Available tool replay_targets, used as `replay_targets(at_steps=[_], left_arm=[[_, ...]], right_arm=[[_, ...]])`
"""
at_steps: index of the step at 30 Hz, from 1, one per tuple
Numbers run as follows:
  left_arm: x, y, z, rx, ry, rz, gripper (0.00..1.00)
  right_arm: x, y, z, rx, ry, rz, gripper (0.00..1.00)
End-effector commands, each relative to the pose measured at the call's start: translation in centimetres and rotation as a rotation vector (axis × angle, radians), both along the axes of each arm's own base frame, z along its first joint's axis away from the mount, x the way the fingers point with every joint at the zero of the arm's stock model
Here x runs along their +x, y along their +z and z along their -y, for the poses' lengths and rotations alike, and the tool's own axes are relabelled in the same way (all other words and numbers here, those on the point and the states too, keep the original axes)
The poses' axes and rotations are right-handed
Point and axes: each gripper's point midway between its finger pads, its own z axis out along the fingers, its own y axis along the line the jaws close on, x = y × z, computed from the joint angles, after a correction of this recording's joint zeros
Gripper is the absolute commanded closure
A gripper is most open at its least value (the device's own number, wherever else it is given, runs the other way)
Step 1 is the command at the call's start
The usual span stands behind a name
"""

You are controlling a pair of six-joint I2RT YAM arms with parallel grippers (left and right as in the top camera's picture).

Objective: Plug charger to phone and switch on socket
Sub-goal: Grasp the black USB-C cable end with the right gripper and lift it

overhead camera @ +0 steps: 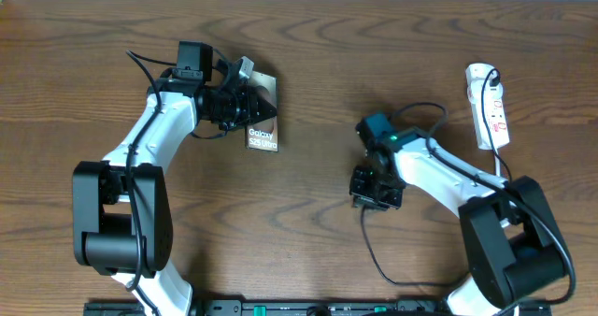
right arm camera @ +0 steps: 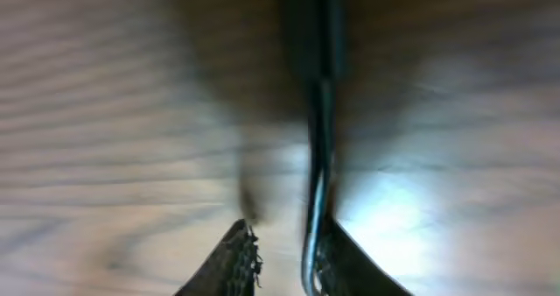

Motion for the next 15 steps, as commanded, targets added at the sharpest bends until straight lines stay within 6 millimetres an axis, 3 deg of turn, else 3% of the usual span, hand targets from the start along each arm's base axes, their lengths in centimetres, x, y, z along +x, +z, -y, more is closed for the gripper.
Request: replay_targets(at_steps=[1,4,10,15], left_arm=[[-0.2,1.4,0.5,-0.037,-0.028,0.035,0.93],[-0.2,1.4,0.5,-0.037,-0.028,0.036,0.93],[-0.2,1.4,0.5,-0.036,-0.030,0.039,0.92],[-0.2,1.4,0.5,-0.034,-0.035,0.044,0.93]], right_arm=[[-2.8,-3.2,0.9,0.021,-0.028,-0.114,0.79],[-2.8,-3.5,1.4,0.038,-0.059,-0.121,0.89],[-2.4,-3.6,1.9,0.037,-0.079,-0.112,0.98],[-1.5,-3.1,1.6,0.058,-0.017,-0.070,0.99]])
